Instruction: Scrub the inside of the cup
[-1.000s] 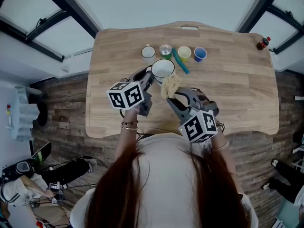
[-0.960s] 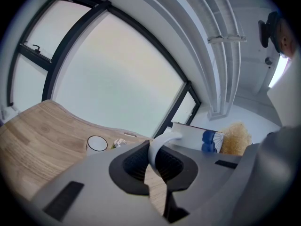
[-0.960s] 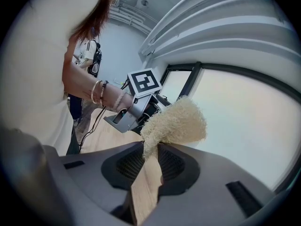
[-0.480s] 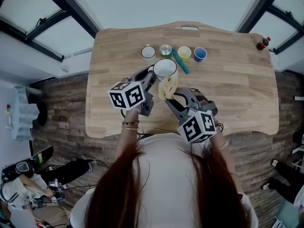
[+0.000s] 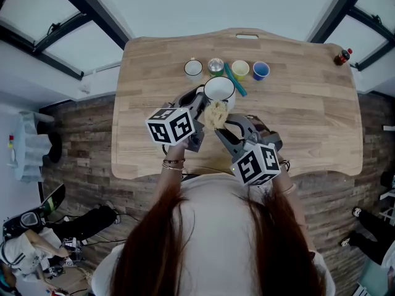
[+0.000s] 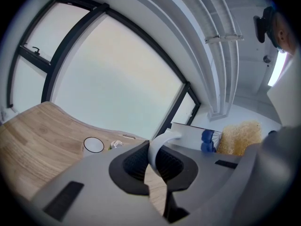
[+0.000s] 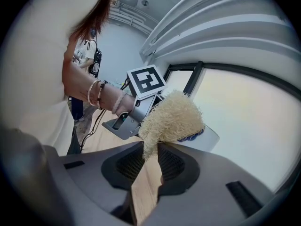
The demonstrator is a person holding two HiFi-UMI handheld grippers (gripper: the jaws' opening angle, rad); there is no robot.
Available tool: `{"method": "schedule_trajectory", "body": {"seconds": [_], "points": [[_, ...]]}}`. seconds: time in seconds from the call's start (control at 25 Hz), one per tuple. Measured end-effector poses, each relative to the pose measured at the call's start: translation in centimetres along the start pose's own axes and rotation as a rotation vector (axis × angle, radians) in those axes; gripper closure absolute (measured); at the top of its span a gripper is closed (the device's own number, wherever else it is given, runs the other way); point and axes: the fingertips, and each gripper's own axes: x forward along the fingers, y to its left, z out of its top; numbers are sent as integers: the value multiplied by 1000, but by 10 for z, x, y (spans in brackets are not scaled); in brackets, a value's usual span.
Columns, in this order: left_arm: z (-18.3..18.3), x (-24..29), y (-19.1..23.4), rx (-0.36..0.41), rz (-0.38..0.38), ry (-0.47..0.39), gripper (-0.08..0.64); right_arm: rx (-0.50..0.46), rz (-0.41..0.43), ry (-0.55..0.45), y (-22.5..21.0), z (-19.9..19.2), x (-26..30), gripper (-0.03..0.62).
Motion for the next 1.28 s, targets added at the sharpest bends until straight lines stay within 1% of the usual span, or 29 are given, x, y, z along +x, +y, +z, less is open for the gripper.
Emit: {"method": "schedule_trajectory", "body": {"seconds": [0.16, 0.32, 0.56, 0.72, 0.96, 1.28], "points": [[-1, -2, 7, 15, 57, -12, 531, 6, 12, -2, 3, 0, 1, 497], [3, -7, 15, 27, 105, -45, 531, 23, 17, -16, 5, 4, 1, 499], [6, -20, 31, 52, 171, -70, 531, 77, -2, -35, 3, 2, -6, 500], [8, -34, 36, 69, 208, -97, 531, 159, -27, -53, -1, 1, -15, 500], [15, -57, 32, 119, 228, -144, 532, 322, -91, -85, -11, -7, -32, 500], [14, -80, 22, 162, 227, -184, 531, 444, -152, -91, -14, -16, -50, 500]]}}
